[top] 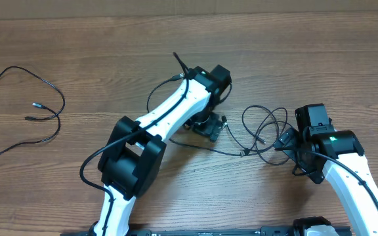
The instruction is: Untangle cables
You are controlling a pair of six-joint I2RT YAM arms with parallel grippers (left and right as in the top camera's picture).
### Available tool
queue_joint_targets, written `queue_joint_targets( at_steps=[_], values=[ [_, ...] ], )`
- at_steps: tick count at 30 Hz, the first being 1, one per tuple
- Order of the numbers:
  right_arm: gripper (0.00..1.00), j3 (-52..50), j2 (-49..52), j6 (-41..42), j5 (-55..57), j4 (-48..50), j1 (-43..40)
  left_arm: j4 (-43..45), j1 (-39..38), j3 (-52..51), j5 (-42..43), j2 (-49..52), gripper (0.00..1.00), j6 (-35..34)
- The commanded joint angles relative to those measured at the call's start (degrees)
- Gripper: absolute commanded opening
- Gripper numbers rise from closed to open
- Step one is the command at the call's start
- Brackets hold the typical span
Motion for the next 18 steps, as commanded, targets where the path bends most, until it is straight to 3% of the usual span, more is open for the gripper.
queue_joint_targets(
  at_steps=[1,4,10,18],
  values=[
    [1.00,0.83,-0.74,0.68,0.28,0.09,-0.28,4.66,0.13,0.72,24.59,-0.07,1.00,1.60],
    [1.00,0.83,-0.74,2.45,-0.90,0.07,-0.26,8.59,-0.90,0.72,32.48,-0.04,1.00,2.75],
    [1.00,0.83,-0.74,3.50,-2.08,0.22,-0.26,12.79,-4.11,0.72,28.61,-0.04,1.00,5.77],
    [1.00,0.83,-0.74,3.69,-2.05,-0.35,-0.26,24.20,-6.21,0.72,27.39,-0.02,0.99,4.52]
  ],
)
